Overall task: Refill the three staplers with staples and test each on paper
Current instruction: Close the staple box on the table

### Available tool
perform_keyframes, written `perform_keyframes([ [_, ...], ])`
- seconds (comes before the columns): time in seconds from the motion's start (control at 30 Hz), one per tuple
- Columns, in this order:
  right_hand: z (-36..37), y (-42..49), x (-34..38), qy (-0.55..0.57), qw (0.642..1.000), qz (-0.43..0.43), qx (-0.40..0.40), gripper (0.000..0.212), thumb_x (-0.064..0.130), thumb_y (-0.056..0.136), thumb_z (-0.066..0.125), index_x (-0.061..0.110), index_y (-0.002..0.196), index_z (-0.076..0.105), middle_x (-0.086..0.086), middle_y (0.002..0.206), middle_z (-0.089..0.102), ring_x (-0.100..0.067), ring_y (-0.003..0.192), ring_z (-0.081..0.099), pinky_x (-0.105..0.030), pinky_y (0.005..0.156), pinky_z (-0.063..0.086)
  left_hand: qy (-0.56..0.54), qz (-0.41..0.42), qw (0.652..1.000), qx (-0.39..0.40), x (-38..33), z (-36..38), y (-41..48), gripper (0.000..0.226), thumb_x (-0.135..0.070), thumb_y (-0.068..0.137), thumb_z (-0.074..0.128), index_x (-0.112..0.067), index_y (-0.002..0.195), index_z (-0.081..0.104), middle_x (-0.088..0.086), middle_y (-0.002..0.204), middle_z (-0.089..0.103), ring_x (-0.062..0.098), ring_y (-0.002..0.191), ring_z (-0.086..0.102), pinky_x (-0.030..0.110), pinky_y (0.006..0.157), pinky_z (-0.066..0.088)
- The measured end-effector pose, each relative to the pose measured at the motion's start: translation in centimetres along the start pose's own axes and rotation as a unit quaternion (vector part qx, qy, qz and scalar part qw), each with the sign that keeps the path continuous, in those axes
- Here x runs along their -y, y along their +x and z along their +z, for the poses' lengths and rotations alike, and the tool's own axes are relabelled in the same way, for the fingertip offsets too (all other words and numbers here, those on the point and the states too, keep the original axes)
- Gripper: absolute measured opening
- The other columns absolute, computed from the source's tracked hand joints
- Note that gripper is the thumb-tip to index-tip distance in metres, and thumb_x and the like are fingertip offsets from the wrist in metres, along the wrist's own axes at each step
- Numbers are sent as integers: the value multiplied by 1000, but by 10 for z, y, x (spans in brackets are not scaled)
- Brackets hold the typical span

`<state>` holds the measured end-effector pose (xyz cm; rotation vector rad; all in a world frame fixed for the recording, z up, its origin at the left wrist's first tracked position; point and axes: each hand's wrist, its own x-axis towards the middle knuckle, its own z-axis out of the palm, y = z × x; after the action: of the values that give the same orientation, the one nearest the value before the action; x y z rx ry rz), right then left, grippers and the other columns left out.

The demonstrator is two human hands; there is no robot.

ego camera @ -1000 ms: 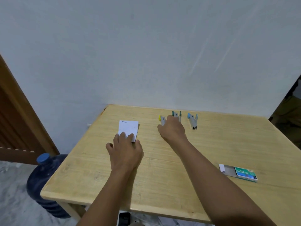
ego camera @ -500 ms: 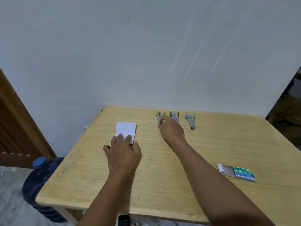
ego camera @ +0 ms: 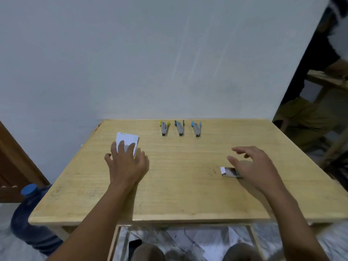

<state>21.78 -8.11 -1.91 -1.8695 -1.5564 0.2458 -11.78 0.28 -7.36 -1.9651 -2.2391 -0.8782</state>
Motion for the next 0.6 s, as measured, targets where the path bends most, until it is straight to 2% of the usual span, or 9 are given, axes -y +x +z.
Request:
perform_keyframes([
  [0.1, -19, -6, -37, -94, 990, 43, 99, 55, 63, 80, 64, 43, 130, 53, 9, 131, 53, -15, 121, 46, -46, 101, 43, 50, 86, 994, -37, -5, -1, -7, 45, -45, 81, 51, -17, 113, 66, 12, 134, 53, 35, 130, 36, 51, 99, 25],
  [0.17, -22, -9, -49, -81, 986, 55, 137, 62, 64, 80, 63, 41, 136, 48, 7, 137, 48, -15, 126, 41, -43, 103, 41, 52, 126, 990, -47, -19, -2, -16, 39, -43, 83, 53, -18, 109, 68, 11, 132, 54, 34, 124, 39, 50, 95, 27],
  [0.27, -17, -11, -57, -81, 985, 35, 151, 59, 62, 84, 61, 40, 137, 49, 8, 135, 49, -15, 126, 40, -39, 102, 34, -22, 170, 985, -18, -63, -3, -49, 44, -45, 86, 41, -21, 109, 69, 7, 134, 54, 32, 124, 38, 49, 96, 28],
  [0.37, -9, -13, -58, -66, 989, 13, 133, 46, 57, 87, 60, 40, 129, 57, 8, 129, 53, -16, 123, 43, -40, 101, 32, -77, 208, 974, 53, -114, 2, -85, 47, -48, 88, 38, -23, 113, 68, 3, 141, 47, 27, 131, 30, 46, 101, 22],
  [0.5, -8, -14, -64, -36, 991, -11, 127, 36, 49, 90, 61, 38, 125, 61, 9, 125, 56, -14, 120, 45, -39, 101, 31, -94, 219, 965, 112, -158, 16, -110, 36, -47, 92, 46, -27, 115, 65, 0, 152, 32, 21, 135, 15, 44, 105, 14],
  [0.6, -10, -13, -72, -20, 989, -28, 145, 33, 47, 91, 61, 39, 124, 60, 13, 120, 54, -12, 118, 45, -36, 99, 31, -65, 264, 953, 131, -171, 20, -116, 40, -49, 92, 44, -28, 121, 60, 3, 155, 28, 24, 138, 15, 46, 106, 14],
])
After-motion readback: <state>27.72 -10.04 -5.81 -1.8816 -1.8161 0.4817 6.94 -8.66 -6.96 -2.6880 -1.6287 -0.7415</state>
